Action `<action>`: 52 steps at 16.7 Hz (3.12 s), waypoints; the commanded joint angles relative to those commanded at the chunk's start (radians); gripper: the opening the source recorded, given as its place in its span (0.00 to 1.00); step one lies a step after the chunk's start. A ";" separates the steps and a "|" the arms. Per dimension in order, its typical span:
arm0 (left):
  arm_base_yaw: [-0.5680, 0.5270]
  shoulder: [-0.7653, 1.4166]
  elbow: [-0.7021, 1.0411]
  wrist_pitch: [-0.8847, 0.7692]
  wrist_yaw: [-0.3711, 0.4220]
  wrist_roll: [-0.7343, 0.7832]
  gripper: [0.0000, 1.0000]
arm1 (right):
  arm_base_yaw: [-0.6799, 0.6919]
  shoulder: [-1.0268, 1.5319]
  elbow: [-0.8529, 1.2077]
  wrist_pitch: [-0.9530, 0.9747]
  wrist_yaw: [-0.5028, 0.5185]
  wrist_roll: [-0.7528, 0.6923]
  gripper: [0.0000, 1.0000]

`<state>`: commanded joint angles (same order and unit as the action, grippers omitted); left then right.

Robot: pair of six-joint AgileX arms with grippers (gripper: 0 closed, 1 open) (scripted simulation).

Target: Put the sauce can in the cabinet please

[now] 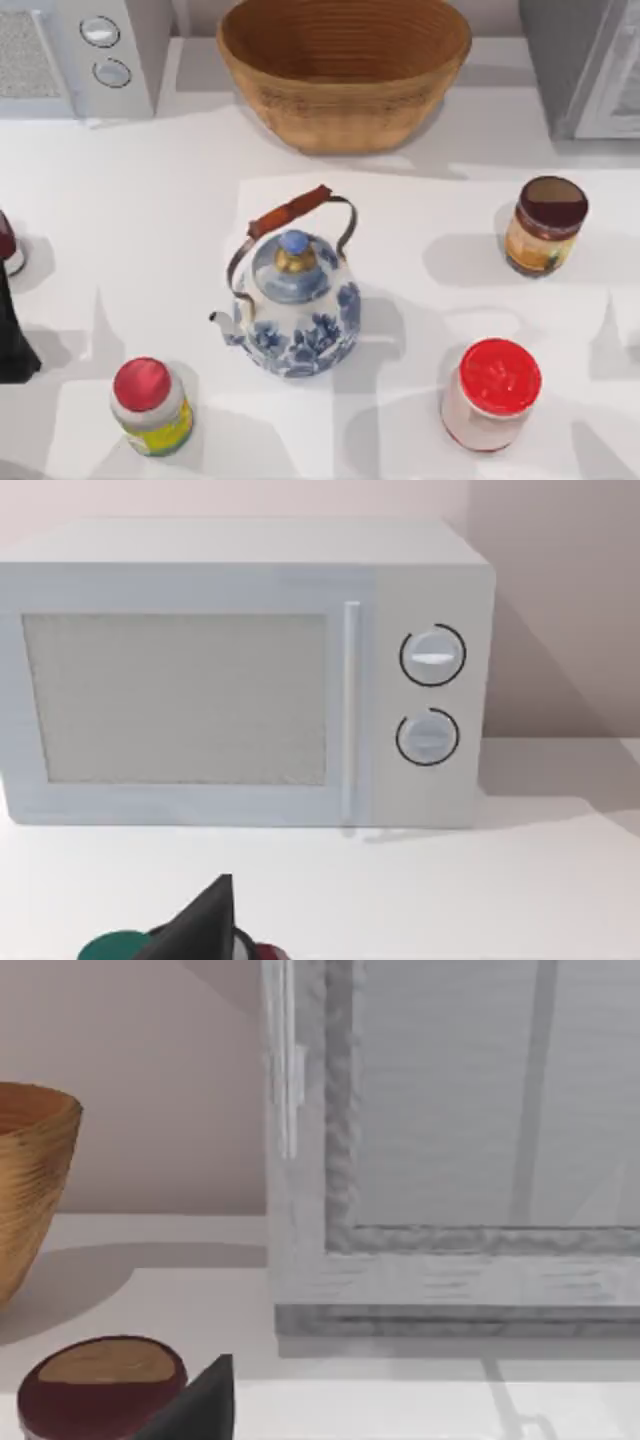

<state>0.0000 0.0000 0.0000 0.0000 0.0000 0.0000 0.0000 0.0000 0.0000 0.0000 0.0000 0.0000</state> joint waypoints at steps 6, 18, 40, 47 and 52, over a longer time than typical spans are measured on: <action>0.000 0.000 0.000 0.000 0.000 0.000 1.00 | -0.016 0.098 0.068 -0.063 -0.042 -0.093 1.00; 0.000 0.000 0.000 0.000 0.000 0.000 1.00 | -0.183 1.176 0.783 -0.668 -0.599 -0.970 1.00; 0.000 0.000 0.000 0.000 0.000 0.000 1.00 | -0.225 2.485 1.681 -1.358 -1.203 -2.194 1.00; 0.000 0.000 0.000 0.000 0.000 0.000 1.00 | -0.172 2.453 1.611 -1.190 -1.229 -2.056 1.00; 0.000 0.000 0.000 0.000 0.000 0.000 1.00 | -0.103 2.415 1.507 -0.915 -1.254 -1.844 1.00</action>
<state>0.0000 0.0000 0.0000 0.0000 0.0000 0.0000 -0.1033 2.4155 1.5068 -0.9152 -1.2541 -1.8443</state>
